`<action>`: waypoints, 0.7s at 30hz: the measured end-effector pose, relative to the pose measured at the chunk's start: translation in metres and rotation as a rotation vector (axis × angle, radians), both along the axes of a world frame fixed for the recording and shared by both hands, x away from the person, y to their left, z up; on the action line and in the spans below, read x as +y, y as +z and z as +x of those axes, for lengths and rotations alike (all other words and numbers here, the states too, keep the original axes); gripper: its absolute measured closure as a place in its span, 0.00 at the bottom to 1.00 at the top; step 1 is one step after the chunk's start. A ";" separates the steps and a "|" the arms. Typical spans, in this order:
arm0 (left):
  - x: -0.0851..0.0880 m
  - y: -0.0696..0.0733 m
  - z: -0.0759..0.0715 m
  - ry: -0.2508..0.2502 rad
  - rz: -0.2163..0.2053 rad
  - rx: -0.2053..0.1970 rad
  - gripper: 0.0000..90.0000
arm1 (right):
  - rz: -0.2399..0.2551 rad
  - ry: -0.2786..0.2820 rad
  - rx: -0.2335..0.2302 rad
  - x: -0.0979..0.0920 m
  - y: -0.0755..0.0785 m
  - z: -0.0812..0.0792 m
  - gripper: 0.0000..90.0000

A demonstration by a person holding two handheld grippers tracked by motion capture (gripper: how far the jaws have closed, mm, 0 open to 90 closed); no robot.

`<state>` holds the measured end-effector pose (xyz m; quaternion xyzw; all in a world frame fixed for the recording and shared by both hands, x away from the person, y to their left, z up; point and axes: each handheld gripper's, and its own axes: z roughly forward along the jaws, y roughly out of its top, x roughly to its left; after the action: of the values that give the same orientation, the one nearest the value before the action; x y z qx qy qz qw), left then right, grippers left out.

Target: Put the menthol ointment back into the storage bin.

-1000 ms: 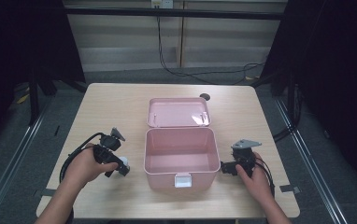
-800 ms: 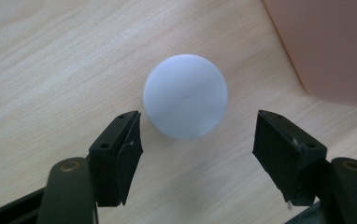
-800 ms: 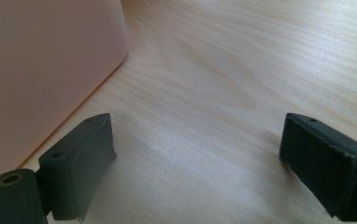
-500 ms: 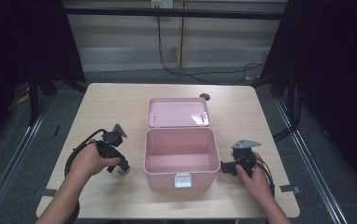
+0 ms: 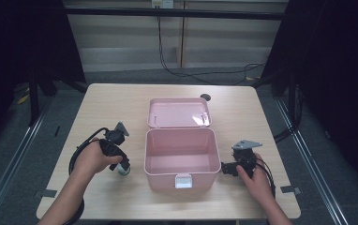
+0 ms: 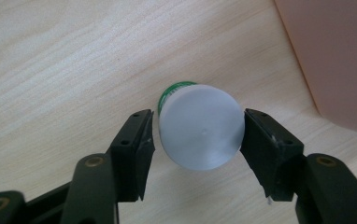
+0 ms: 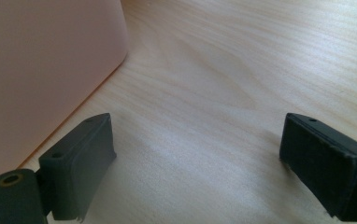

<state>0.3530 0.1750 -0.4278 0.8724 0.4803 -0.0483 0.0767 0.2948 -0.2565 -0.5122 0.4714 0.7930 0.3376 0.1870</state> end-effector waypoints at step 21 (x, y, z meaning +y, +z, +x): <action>0.000 0.011 0.001 0.000 0.015 -0.011 0.56 | -0.002 -0.001 0.000 0.000 0.000 0.000 0.11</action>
<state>0.3535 0.1750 -0.4167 0.8732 0.4803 -0.0399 0.0730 0.2948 -0.2565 -0.5121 0.4715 0.7931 0.3368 0.1875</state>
